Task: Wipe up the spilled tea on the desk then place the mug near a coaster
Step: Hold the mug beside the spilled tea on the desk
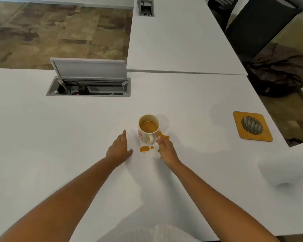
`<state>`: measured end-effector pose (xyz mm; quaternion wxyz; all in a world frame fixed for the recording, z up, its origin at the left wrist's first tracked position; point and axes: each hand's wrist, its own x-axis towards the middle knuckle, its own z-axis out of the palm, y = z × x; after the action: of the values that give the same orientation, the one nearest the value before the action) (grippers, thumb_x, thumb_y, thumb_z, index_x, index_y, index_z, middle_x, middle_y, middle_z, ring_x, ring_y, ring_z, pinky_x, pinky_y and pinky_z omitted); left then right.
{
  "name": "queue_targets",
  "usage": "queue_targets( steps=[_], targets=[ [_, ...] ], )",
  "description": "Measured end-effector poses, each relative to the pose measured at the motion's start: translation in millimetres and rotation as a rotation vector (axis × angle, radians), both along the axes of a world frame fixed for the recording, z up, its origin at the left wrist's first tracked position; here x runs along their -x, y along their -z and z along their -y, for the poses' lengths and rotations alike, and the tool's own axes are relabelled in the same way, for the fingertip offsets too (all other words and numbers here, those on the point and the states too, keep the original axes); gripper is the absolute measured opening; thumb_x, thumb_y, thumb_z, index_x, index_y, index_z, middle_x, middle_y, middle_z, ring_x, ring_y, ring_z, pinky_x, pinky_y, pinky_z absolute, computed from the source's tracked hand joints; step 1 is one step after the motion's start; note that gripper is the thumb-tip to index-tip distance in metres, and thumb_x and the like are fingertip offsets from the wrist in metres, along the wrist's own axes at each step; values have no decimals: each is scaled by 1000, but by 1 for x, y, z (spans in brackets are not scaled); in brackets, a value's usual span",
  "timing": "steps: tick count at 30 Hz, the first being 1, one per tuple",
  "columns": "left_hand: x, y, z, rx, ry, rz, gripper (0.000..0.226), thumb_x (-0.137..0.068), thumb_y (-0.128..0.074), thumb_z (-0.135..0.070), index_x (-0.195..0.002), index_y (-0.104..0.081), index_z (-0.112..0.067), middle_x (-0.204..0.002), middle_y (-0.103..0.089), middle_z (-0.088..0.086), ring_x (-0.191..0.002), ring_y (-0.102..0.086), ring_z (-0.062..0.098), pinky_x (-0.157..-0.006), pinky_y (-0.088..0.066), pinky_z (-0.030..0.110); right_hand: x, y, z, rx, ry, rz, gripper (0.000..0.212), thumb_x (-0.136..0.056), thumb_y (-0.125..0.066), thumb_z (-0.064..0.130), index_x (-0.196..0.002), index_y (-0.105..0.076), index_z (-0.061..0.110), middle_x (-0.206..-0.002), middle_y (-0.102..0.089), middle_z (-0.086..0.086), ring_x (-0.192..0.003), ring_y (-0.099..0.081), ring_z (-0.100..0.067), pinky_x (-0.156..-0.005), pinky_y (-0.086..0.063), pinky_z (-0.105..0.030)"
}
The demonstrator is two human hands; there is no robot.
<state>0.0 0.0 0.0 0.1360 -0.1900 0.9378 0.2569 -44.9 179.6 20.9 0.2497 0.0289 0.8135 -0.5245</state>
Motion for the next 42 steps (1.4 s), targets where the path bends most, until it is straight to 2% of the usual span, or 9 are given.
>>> queue_targets(
  steps=[6,9,15,18,21,27,31,35,42],
  targets=[
    [37,-8,-10,-229,-44,-72,109,-70,-75,-38,-146,-1,-14,-152,-21,11,-137,-28,31,-108,-31,47,1,2,8,22,-46,-57,28,-97,-36,37,-106,-51,14,-98,-54,-1,-90,-54,-16,-67,-44,-19],
    [49,-7,-9,-311,-37,-112,113,-64,-81,-35,-146,-6,-12,-152,-22,11,-138,-25,30,-108,-29,43,4,3,8,23,-21,-63,25,-97,-37,36,-96,-52,16,-100,-57,-4,-92,-56,-17,-72,-47,-26],
    [55,-13,-17,-574,76,-284,83,-56,-86,-23,-126,-42,-12,-126,-54,8,-114,-53,23,-95,-45,36,8,0,10,25,-8,-2,36,-98,-37,37,-117,-52,11,-110,-59,-7,-104,-59,-24,-86,-50,-34],
    [51,-11,-20,-729,-1,-311,74,-63,-81,-8,-125,-41,-19,-127,-51,3,-108,-52,7,-89,-43,18,5,2,14,88,1,-23,34,-97,-39,35,-117,-51,10,-114,-61,-10,-99,-60,-21,-77,-50,-26],
    [53,-11,-20,-779,-6,-305,72,-67,-76,1,-123,-39,-24,-121,-49,-5,-101,-49,-6,-76,-41,2,7,7,21,36,16,-31,33,-95,-42,39,-107,-57,12,-110,-64,-10,-99,-62,-22,-86,-54,-38],
    [58,-14,-16,-786,55,-292,74,-64,-77,-12,-128,-38,-18,-127,-48,0,-110,-48,6,-87,-40,12,10,11,28,-15,8,-84,24,-95,-44,36,-90,-57,16,-100,-67,-9,-93,-64,-23,-83,-55,-37],
    [62,-7,-12,-752,79,-280,85,-68,-75,2,-137,-26,-5,-142,-36,11,-129,-38,21,-105,-37,32,10,11,31,21,19,-70,25,-97,-41,32,-97,-56,11,-101,-65,-12,-94,-63,-23,-84,-54,-37],
    [66,-6,-12,-752,73,-250,85,-63,-79,0,-132,-31,-9,-135,-39,7,-117,-44,13,-85,-39,8,7,10,32,32,25,-42,31,-98,-36,32,-102,-55,9,-97,-61,-9,-86,-57,-13,-83,-53,-34],
    [68,-2,-12,-730,9,-246,86,-62,-81,-3,-132,-33,-11,-137,-41,9,-122,-43,23,-99,-41,37,8,9,31,57,25,-15,33,-99,-33,32,-105,-55,7,-98,-61,-16,-93,-60,-27,-90,-51,-40]
  ],
)
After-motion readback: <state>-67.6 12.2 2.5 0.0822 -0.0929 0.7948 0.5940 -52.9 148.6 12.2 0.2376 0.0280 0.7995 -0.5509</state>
